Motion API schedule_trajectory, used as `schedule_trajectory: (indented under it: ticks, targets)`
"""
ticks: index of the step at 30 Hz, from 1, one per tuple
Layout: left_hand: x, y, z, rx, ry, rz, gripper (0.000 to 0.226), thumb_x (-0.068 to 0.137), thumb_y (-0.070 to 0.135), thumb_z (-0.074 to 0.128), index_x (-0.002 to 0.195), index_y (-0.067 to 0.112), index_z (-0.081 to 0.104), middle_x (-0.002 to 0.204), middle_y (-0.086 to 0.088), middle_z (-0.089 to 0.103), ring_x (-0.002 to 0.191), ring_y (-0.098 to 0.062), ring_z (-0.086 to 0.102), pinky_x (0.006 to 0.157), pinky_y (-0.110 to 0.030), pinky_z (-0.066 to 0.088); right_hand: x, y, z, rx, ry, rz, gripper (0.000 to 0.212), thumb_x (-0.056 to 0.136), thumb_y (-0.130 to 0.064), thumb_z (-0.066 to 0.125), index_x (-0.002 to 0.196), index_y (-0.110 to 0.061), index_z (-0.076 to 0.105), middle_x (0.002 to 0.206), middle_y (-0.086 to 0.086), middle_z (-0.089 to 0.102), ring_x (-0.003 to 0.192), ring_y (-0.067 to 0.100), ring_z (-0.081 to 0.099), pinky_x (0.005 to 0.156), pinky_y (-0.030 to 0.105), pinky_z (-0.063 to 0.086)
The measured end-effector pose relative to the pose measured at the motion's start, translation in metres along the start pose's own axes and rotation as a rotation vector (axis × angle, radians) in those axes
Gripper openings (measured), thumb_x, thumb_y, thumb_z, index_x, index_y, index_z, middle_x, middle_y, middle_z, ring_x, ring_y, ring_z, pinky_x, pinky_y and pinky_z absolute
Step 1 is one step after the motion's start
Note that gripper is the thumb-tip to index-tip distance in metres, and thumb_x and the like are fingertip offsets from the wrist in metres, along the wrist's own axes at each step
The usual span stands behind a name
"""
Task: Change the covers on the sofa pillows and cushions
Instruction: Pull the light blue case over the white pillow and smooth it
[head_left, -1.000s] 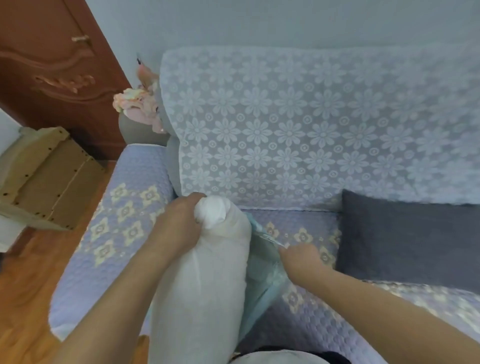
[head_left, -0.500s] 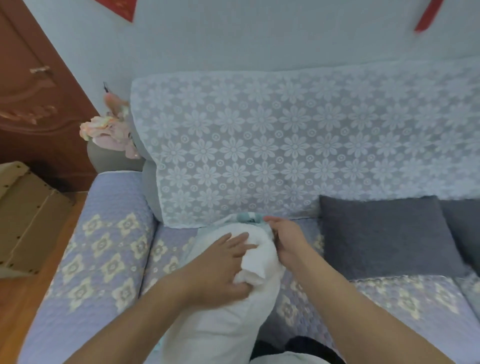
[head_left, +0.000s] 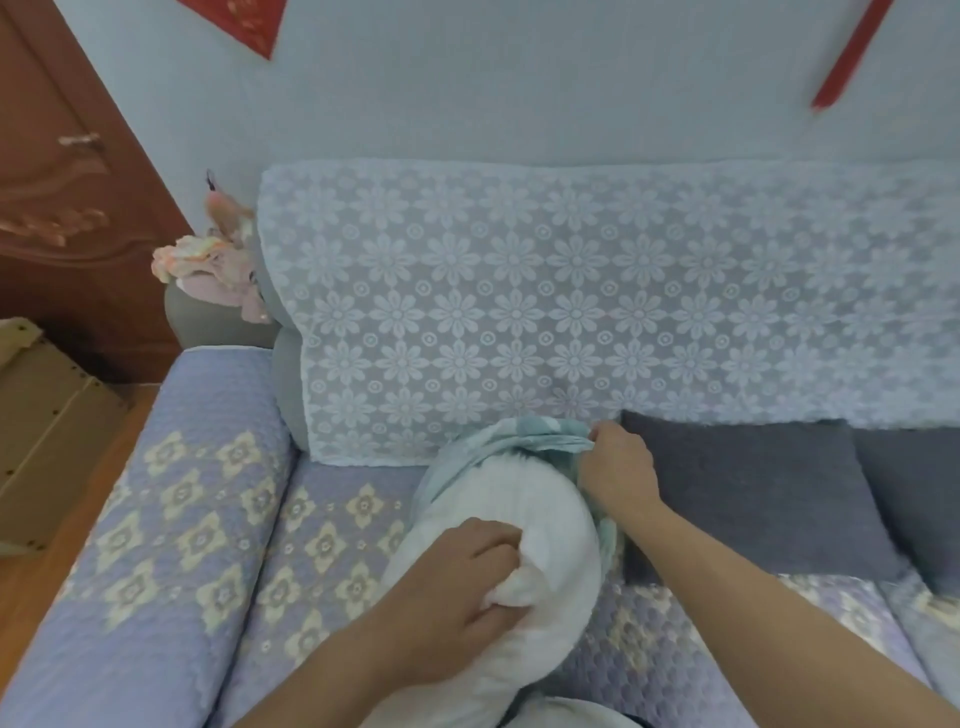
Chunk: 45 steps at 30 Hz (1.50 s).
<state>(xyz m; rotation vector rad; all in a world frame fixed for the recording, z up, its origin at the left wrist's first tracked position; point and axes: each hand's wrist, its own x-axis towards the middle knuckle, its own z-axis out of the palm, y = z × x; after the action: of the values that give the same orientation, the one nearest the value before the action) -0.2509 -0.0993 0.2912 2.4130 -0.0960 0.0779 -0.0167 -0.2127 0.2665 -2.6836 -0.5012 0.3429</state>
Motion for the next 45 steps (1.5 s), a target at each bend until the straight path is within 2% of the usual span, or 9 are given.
schedule_trajectory:
  ticks: [5,9,12,21,27,33,36,41,45]
  targets:
    - [0.034,0.021,-0.036,-0.18,-0.095,0.093,0.025,0.091,0.022,0.063,0.072,0.006,0.056,0.121,-0.005,0.069,0.139,-0.008,0.046,0.122,-0.034,0.02,-0.002,-0.014,-0.009,0.109,0.095,0.064,0.024,0.098,-0.022,0.038,0.092,-0.011,0.058,0.091,0.006,0.058,0.083,0.029,0.057,0.069,0.035,0.043]
    - [0.068,0.018,-0.047,-0.31,-0.308,-0.245,0.033,0.103,0.033,0.05,0.075,0.015,0.053,0.07,0.01,0.063,0.071,0.002,0.06,0.109,-0.022,0.036,-0.01,-0.023,-0.009,0.119,0.161,0.07,0.028,0.1,-0.025,0.037,0.105,-0.012,0.061,0.103,0.008,0.064,0.093,0.032,0.062,0.079,0.039,0.051]
    - [0.107,-0.007,-0.033,-0.054,-0.169,-0.454,0.01,0.098,0.037,0.056,0.101,0.03,0.05,0.083,0.012,0.06,0.079,-0.01,0.06,0.073,-0.033,0.048,-0.032,-0.03,-0.008,0.218,0.231,-0.023,0.02,0.1,-0.014,0.041,0.088,-0.018,0.056,0.08,-0.012,0.054,0.082,0.021,0.057,0.061,0.014,0.033]
    - [0.132,-0.036,0.022,0.297,0.52,-0.369,0.03,0.086,0.033,0.069,0.105,0.02,0.049,0.099,0.0,0.053,0.07,-0.022,0.058,0.053,-0.038,0.049,-0.08,-0.012,0.021,0.052,0.236,-0.304,0.029,0.088,-0.01,0.058,0.113,-0.023,0.053,0.088,-0.003,0.063,0.073,0.021,0.064,0.059,0.034,0.049]
    - [0.114,-0.015,0.055,0.385,0.567,-0.123,0.054,0.053,-0.006,0.079,0.097,0.014,0.053,0.094,-0.011,0.063,0.074,-0.029,0.062,0.047,-0.034,0.048,-0.062,0.024,0.01,0.167,0.424,0.079,0.022,0.088,-0.009,0.053,0.109,-0.017,0.054,0.101,0.002,0.058,0.09,0.024,0.055,0.064,0.034,0.041]
    - [0.114,-0.023,0.061,0.342,0.632,-0.247,0.028,0.073,0.006,0.073,0.097,0.012,0.061,0.093,-0.006,0.059,0.079,-0.026,0.056,0.061,-0.041,0.049,-0.096,-0.002,0.026,0.431,0.322,-0.199,0.021,0.091,-0.016,0.052,0.107,-0.016,0.066,0.099,-0.006,0.062,0.09,0.015,0.057,0.079,0.027,0.047]
    - [0.114,-0.028,0.052,0.247,0.711,-0.25,0.027,0.075,0.006,0.07,0.101,0.011,0.063,0.096,-0.005,0.06,0.084,-0.025,0.056,0.065,-0.039,0.049,-0.104,-0.007,0.028,0.322,0.162,-0.221,0.026,0.092,-0.008,0.056,0.111,-0.025,0.06,0.096,-0.014,0.056,0.085,0.007,0.052,0.069,0.014,0.039]
    - [0.098,-0.032,0.046,-0.321,0.889,-0.515,0.034,0.084,-0.009,0.061,0.089,0.025,0.059,0.087,0.012,0.06,0.082,-0.005,0.056,0.071,-0.015,0.042,-0.099,0.006,0.033,0.006,0.321,-0.526,0.022,0.073,-0.007,0.061,0.083,-0.021,0.048,0.075,-0.005,0.051,0.063,0.015,0.05,0.05,0.029,0.04]
    - [0.087,-0.031,0.057,-0.145,0.695,-0.241,0.024,0.075,-0.003,0.049,0.081,0.019,0.058,0.077,0.007,0.058,0.071,-0.009,0.051,0.066,-0.015,0.039,-0.079,0.017,0.017,0.168,0.443,-0.118,0.036,0.069,0.004,0.063,0.085,-0.023,0.046,0.08,-0.004,0.052,0.071,0.02,0.051,0.057,0.032,0.04]
